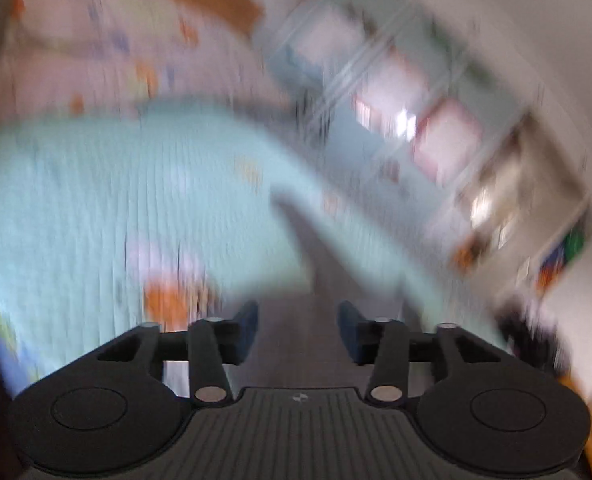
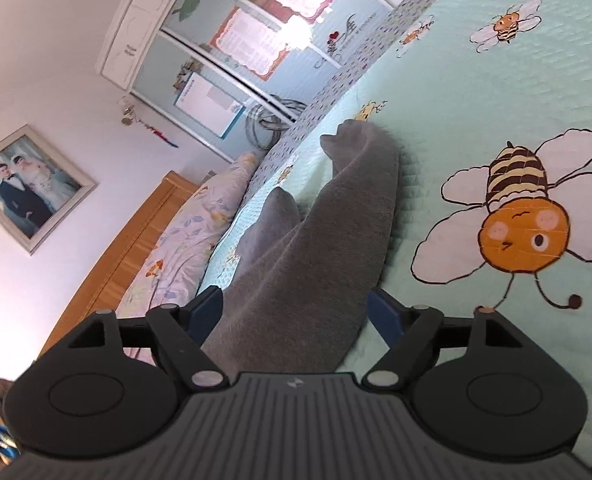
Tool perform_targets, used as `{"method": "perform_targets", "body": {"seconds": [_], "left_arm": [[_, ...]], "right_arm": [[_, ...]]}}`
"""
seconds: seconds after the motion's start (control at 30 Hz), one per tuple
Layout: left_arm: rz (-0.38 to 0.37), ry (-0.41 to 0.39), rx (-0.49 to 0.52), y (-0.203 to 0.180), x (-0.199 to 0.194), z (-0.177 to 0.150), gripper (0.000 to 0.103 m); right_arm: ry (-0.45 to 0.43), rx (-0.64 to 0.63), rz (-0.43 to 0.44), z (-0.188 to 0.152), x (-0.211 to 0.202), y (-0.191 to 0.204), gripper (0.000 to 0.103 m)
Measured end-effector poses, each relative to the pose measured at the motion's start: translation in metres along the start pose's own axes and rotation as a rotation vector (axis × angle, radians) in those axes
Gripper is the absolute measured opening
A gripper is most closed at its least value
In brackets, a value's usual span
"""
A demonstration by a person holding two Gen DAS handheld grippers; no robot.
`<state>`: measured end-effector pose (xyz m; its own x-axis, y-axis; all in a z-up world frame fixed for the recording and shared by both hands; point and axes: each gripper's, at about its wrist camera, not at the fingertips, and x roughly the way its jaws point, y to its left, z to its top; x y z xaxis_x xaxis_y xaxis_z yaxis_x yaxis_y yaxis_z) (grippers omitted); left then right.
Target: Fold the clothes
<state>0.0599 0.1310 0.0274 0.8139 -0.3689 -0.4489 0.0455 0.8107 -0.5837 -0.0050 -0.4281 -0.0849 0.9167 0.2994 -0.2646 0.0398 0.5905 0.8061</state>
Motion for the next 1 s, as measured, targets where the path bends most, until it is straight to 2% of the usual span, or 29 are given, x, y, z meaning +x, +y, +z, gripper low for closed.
{"method": "perform_targets", "body": {"seconds": [0.1,0.17,0.23,0.27,0.4,0.43,0.5,0.6,0.67,0.77,0.9,1.0], "left_arm": [[0.003,0.144,0.018,0.003,0.027,-0.042,0.055],[-0.036,0.216,-0.014,0.007,0.038,-0.058,0.058],[-0.082,0.265,-0.063,0.019,0.040,-0.074,0.076],[-0.104,0.277,-0.090,0.020,0.038,-0.077,0.079],[-0.250,0.373,-0.284,0.047,0.031,-0.101,0.085],[-0.288,0.403,-0.343,0.053,0.032,-0.110,0.089],[-0.315,0.463,-0.428,0.064,0.043,-0.130,0.092],[-0.288,0.541,-0.506,0.068,0.049,-0.157,0.092],[-0.258,0.562,-0.533,0.068,0.057,-0.165,0.091],[-0.268,0.540,-0.556,0.065,0.067,-0.166,0.088],[-0.284,0.508,-0.586,0.060,0.080,-0.168,0.072],[-0.296,0.485,-0.609,0.057,0.090,-0.168,0.069]], "right_arm": [[0.012,0.026,-0.012,-0.004,0.001,-0.001,0.081],[0.017,0.017,-0.030,-0.007,-0.002,-0.002,0.081],[0.015,0.009,-0.048,-0.010,-0.008,-0.004,0.081],[0.014,0.018,-0.056,-0.011,-0.010,-0.006,0.081],[0.004,0.051,-0.067,-0.013,-0.014,-0.013,0.081],[0.007,0.052,-0.065,-0.014,-0.014,-0.013,0.081],[0.023,0.043,-0.061,-0.018,-0.009,-0.012,0.081],[0.058,0.041,-0.050,-0.026,0.001,-0.009,0.081],[0.077,0.044,-0.041,-0.030,0.006,-0.007,0.081],[0.090,0.044,-0.027,-0.034,0.007,-0.004,0.081],[0.073,0.050,-0.026,-0.033,-0.002,-0.006,0.081],[0.066,0.080,-0.031,-0.032,-0.007,-0.012,0.081]]}}
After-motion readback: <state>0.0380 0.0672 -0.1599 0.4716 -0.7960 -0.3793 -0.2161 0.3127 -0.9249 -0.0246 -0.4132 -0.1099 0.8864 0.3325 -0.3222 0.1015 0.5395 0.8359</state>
